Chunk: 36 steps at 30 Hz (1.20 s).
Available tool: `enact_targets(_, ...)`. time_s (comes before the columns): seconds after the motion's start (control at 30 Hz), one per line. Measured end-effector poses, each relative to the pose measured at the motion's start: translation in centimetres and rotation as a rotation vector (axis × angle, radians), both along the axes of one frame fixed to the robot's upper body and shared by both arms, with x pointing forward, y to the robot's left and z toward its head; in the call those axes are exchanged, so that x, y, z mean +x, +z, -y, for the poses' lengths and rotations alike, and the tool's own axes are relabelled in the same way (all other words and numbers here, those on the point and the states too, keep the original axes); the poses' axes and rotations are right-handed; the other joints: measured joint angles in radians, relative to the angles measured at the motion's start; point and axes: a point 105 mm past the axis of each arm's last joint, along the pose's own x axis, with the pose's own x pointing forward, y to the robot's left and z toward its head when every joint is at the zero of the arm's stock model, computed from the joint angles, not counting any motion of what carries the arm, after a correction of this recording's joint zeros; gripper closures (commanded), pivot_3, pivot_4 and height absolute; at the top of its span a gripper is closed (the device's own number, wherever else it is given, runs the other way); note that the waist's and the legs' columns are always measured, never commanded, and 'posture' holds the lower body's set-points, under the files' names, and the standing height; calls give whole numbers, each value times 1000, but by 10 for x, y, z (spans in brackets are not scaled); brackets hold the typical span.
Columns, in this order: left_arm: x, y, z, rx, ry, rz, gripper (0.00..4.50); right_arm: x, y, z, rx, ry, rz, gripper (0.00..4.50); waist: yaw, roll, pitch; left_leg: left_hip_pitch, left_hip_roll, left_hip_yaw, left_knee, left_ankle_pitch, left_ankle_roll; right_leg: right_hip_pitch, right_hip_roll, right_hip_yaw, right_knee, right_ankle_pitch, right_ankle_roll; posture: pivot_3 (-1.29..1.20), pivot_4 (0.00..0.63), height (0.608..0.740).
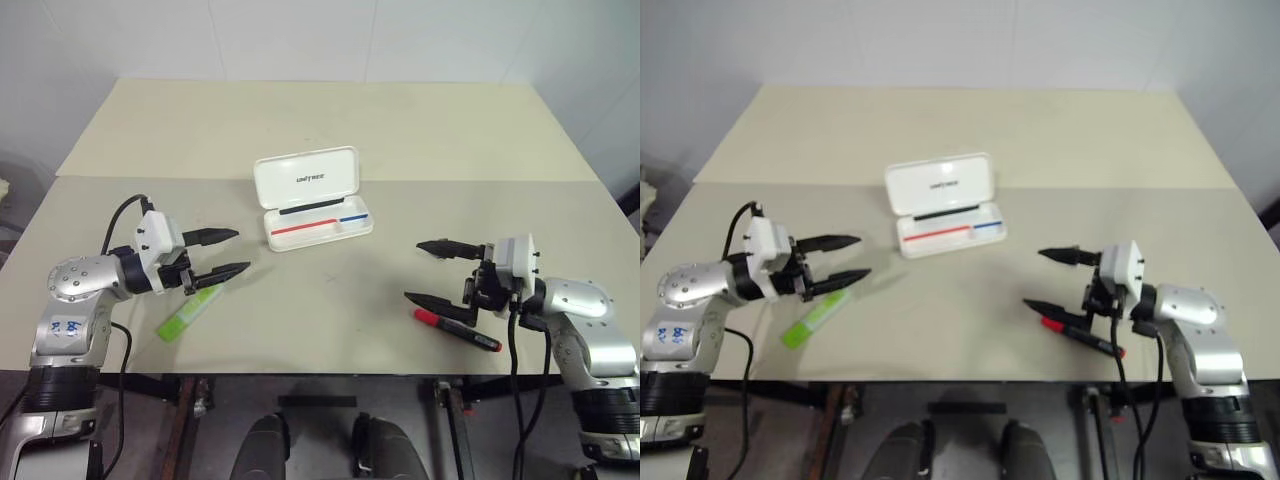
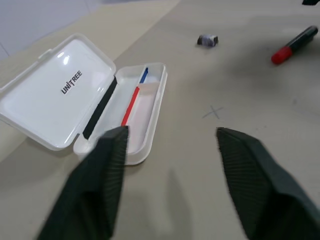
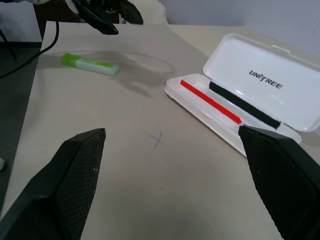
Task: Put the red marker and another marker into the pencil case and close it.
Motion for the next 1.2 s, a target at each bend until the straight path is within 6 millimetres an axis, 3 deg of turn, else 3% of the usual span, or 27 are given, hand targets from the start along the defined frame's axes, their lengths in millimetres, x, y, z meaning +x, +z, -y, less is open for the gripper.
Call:
enact_targets(0.33,50,-8,39,72,4,-13,2332,-2,7,-20,32,34,38,0,0,-1,0,-1,-1,2,4,0,0,-2,0,2,4,1,1,0,150,740)
enact_targets(0.5,58,-27,51,130,-32,-67,2332,-6,15,-30,40,48,63,0,-2,-1,0,-2,-1,6,4,1,-1,-6,0,6,6,1,1,0,150,740)
enact_targets(0.63,63,-29,62,155,-63,-66,2332,-10,22,-36,47,51,83,0,-1,-1,1,-2,-1,7,6,1,-1,-6,0,7,6,1,2,0,150,740)
enact_targets(0.87,74,-46,62,225,-28,-112,2332,-14,27,-39,63,32,102,0,0,-2,1,-2,-1,8,7,0,1,-6,0,8,6,1,3,0,150,740)
enact_targets(1.17,92,-48,87,289,-28,-168,2332,-9,41,-41,80,8,147,0,-1,-2,1,-4,-1,11,13,-4,7,-7,0,12,6,4,7,0,150,740)
enact_targets(1.2,94,-46,91,289,-29,-167,2503,-9,43,-42,80,10,155,0,-1,-2,1,-4,-1,11,14,-4,7,-7,0,12,6,4,7,0,150,740)
